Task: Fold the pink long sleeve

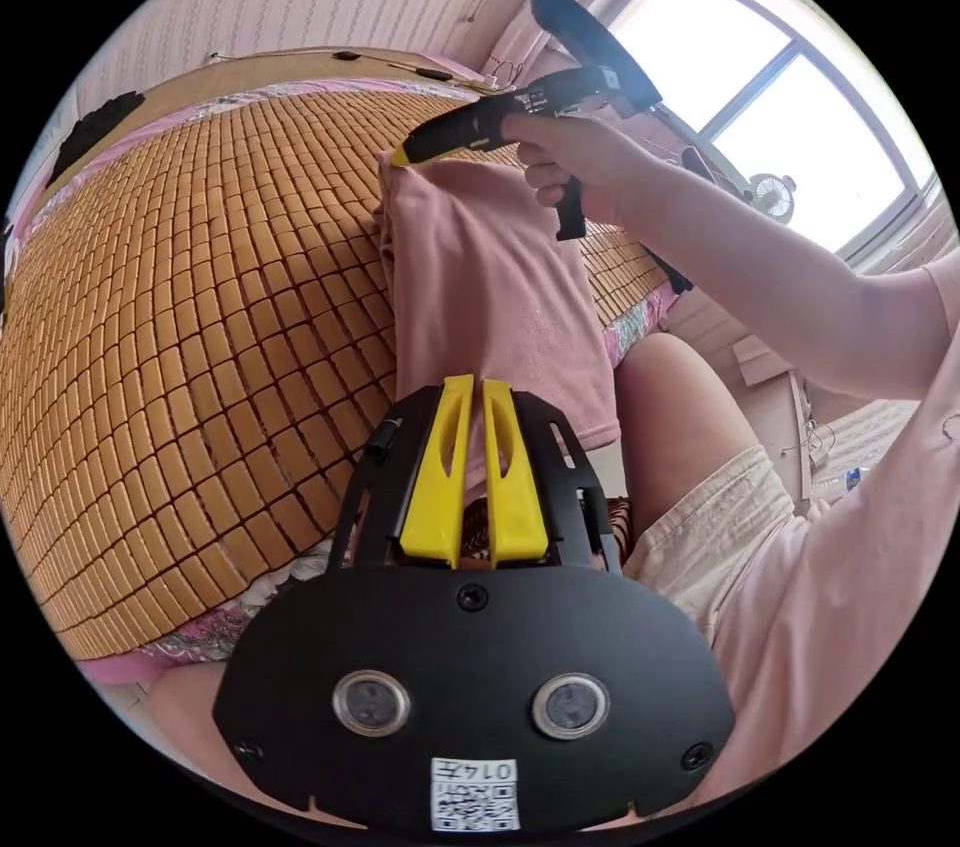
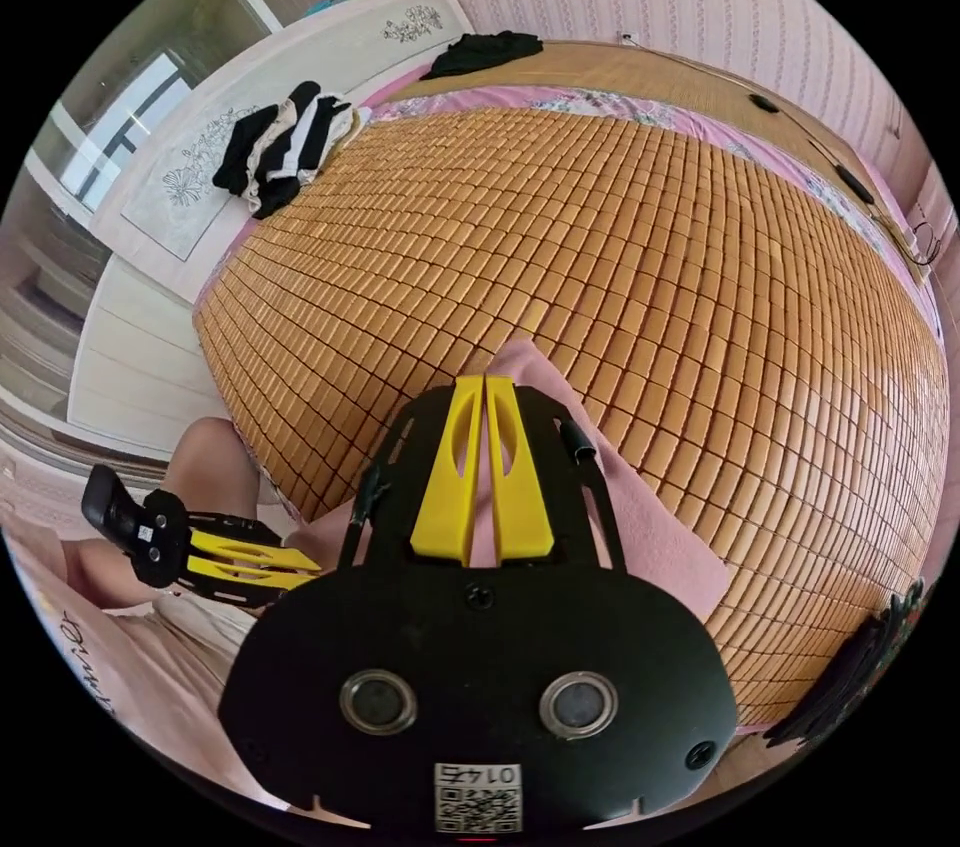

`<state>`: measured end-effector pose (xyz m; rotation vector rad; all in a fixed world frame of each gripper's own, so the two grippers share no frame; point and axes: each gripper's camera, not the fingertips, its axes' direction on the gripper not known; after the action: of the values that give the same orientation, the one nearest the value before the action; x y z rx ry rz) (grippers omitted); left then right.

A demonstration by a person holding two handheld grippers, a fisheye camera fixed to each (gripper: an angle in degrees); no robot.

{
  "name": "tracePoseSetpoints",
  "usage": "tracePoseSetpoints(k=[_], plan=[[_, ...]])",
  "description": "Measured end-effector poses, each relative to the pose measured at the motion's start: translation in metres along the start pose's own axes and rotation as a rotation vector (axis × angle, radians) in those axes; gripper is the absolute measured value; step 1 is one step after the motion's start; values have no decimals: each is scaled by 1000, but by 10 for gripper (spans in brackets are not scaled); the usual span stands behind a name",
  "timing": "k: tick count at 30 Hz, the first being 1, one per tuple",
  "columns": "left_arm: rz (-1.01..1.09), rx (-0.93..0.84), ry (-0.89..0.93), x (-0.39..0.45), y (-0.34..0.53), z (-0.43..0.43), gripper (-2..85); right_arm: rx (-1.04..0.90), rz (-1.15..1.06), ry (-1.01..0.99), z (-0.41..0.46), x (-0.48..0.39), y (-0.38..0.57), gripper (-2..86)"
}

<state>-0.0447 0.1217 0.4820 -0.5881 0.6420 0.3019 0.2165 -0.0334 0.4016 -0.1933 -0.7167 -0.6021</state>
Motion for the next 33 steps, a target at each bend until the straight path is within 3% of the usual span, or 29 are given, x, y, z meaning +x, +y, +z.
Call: tracePoseSetpoints(k=[4,7,13,18,23,26,31,33], plan=[[-113,-118,-156,-20,4,18,-9,44,102,-96,13,29,4,-7],[-160,-110,-98,-35,7,28,-9,50,139,-153,-1,45,10,-8],[-154,-66,-48,-54,-12,4,14,414,201,-323,-113,90,106,6],[-132,109,-73,-69,-36,-21,124,464,522,-380,-124,159,227,142],[-172,55,178,-107,-75,31,173,404,684,-477,-99,187,275,236],[-148,-56,148,-114,-93,59,180,464,664,-491,-99,189,287,236],[-204,-28,247,-129,-93,57,160,450,594,-462,-112,194,298,197],[-221,4,264,-131,-90,55,156,507,570,-553,-117,195,306,173]])
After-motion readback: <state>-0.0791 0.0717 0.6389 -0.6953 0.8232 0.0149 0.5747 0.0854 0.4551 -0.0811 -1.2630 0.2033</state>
